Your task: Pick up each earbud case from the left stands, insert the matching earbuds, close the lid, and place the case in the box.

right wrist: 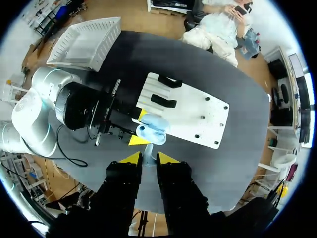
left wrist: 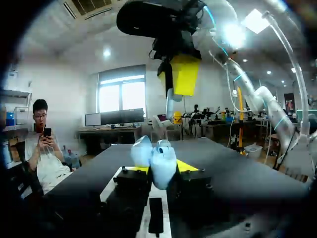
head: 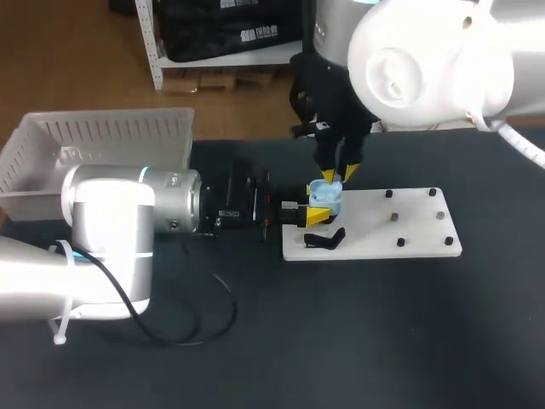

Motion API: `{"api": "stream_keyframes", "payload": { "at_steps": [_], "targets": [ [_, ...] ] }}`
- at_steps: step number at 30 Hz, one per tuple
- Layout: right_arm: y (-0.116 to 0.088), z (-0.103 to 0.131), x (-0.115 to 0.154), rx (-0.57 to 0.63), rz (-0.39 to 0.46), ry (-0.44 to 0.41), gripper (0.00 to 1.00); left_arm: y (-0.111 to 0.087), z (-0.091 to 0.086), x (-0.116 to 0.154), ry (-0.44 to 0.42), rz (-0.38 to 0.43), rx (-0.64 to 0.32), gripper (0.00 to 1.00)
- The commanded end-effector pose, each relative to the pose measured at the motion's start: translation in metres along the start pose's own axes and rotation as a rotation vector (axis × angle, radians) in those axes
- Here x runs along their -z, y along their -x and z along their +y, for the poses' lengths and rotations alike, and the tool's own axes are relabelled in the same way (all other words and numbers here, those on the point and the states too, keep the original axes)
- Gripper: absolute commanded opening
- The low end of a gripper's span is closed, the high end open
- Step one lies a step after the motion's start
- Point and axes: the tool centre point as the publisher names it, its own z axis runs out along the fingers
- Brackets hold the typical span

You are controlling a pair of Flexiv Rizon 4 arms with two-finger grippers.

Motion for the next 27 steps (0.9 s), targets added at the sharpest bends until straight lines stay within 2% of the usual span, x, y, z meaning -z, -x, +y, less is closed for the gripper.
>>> {"api": "stream_keyframes", "payload": {
  "at_steps": [1,27],
  "targets": [
    [0.008,0.007,-0.004,0.016,0.014,-0.015,0.0,-0.001,0.001,0.0,-0.001,-0.004,-0.002,0.0],
    [0.01,0.013,-0.022,0.045,0.053,-0.036,0.0,-0.001,0.001,0.0,-0.001,-0.004,-0.002,0.0]
  ]
}}
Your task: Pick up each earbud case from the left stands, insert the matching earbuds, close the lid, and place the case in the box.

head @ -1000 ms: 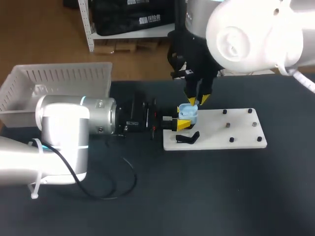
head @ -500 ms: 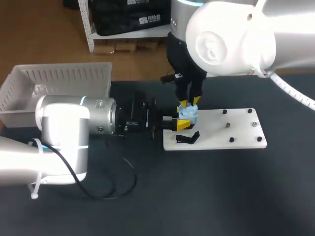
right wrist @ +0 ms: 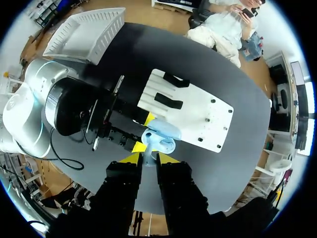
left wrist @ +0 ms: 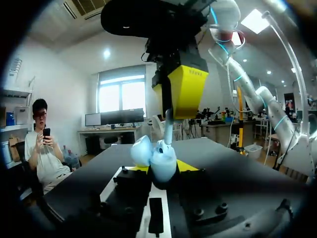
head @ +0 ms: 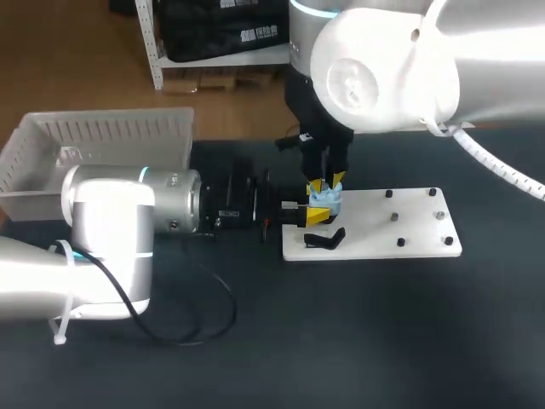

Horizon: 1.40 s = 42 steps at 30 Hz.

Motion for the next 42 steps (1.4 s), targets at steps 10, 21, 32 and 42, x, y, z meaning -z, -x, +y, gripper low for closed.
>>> {"api": "stream_keyframes", "payload": {
  "at_steps": [10,21,32,42],
  "targets": [
    [0.007,0.004,-0.007,0.006,0.008,-0.006,0.0,-0.001,0.001,0.0,-0.001,-0.004,-0.002,0.0],
    [0.006,0.005,-0.01,0.0,0.009,-0.005,0.0,-0.001,0.001,0.0,-0.001,-0.004,-0.002,0.0],
    [0.003,0.002,-0.012,-0.017,-0.016,-0.006,0.0,-0.001,0.001,0.0,-0.001,-0.004,-0.002,0.0],
    [0.0,0.002,-0.012,-0.012,-0.051,-0.004,0.0,-0.001,0.001,0.0,-0.001,-0.004,-0.002,0.0]
  ]
}}
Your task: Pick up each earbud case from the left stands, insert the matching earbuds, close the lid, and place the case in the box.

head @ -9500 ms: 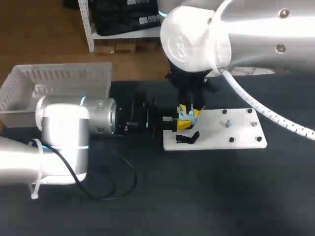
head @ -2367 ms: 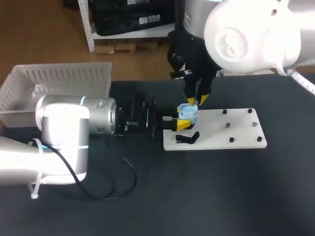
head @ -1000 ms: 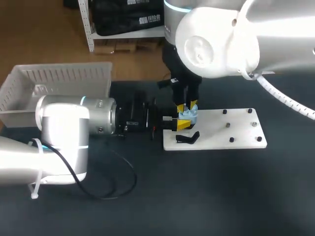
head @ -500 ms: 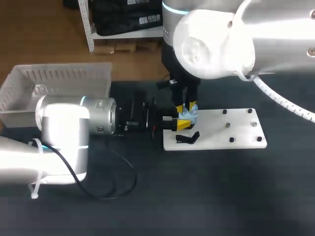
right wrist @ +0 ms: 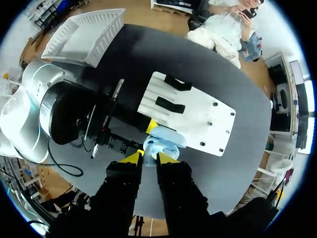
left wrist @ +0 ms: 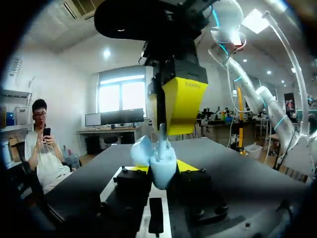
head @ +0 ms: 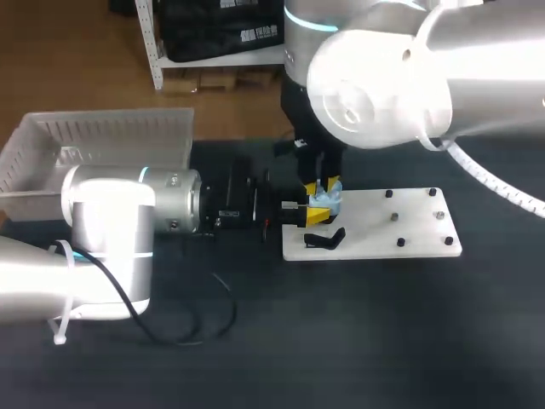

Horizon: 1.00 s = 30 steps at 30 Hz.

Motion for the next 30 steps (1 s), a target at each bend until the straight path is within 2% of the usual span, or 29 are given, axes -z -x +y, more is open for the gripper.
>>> {"api": "stream_keyframes", "payload": {
  "at_steps": [1,30],
  "targets": [
    [-0.0071,-0.0007,-0.0006,-0.002,-0.025,0.0,0.0,-0.001,0.0009,-0.0003,-0.001,-0.004,-0.002,0.0],
    [-0.0042,-0.0027,-0.0034,-0.012,-0.04,0.004,0.0,-0.001,0.0009,-0.0003,-0.001,-0.004,-0.002,0.0]
  ]
}}
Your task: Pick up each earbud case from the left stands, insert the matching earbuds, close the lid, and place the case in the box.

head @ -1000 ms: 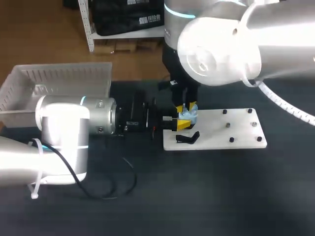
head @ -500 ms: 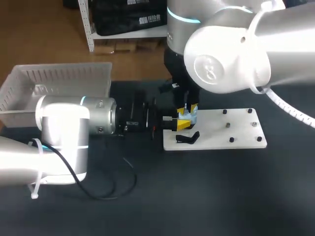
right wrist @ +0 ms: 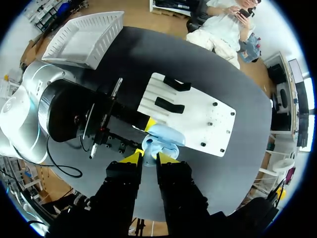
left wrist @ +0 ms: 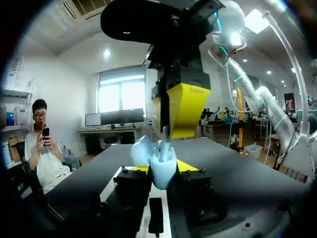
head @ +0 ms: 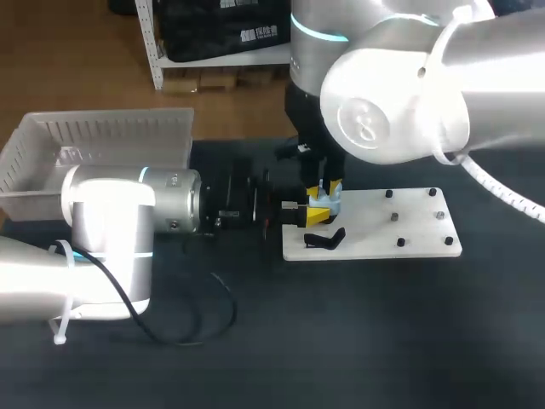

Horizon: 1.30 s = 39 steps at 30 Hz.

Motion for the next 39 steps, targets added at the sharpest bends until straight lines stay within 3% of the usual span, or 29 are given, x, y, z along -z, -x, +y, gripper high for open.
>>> {"api": "stream_keyframes", "payload": {
  "at_steps": [1,39],
  "targets": [
    [-0.0013,-0.0008,0.0,-0.002,-0.009,0.0,0.0,-0.001,0.0009,-0.0003,-0.001,-0.004,-0.002,0.0],
    [0.005,-0.0026,-0.0071,0.001,-0.001,-0.013,0.0,-0.001,0.0009,-0.0003,-0.001,-0.004,-0.002,0.0]
  ]
}}
